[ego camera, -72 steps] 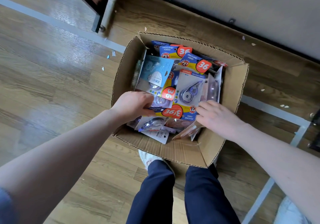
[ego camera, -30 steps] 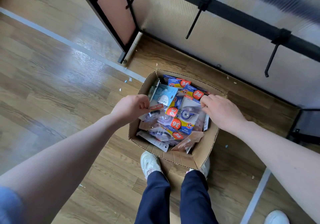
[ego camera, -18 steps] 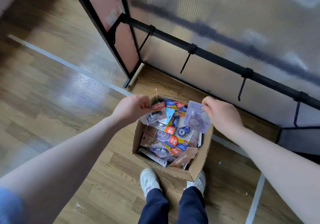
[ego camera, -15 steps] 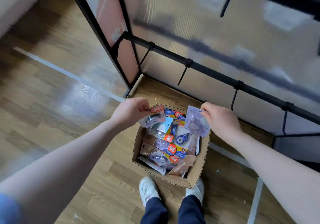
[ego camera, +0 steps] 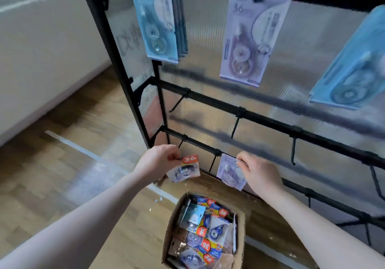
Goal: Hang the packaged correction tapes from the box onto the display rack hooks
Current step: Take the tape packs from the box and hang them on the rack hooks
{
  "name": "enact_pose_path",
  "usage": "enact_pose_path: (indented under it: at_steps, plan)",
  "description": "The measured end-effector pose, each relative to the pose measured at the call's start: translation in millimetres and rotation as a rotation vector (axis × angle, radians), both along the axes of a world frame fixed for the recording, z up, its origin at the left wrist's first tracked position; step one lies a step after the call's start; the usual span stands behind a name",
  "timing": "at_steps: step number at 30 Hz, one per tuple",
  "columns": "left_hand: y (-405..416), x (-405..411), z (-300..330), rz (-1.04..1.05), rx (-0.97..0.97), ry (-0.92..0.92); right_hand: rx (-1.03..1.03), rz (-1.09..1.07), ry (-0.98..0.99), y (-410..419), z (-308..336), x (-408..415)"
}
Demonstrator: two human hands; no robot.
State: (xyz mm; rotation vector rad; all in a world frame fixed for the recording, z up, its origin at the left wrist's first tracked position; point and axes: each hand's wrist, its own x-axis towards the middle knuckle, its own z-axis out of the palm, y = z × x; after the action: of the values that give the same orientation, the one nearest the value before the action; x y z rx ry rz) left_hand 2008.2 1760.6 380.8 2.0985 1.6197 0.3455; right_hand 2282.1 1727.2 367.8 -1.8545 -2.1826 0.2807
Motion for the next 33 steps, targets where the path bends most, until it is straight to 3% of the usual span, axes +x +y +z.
enact_pose_path:
  at_steps: [11, 18, 33]
  plan:
    - [21, 5, 137, -0.07, 0.239, 0.007, 0.352, -0.043, 0.006, 1, 142, 18]
    - [19, 12, 206, -0.096, 0.309, -0.047, 0.465, -0.06, 0.028, 0, 201, 22]
    - [12, -15, 250, -0.102, 0.424, -0.007, 0.638, 0.005, 0.1, 28, 272, -27]
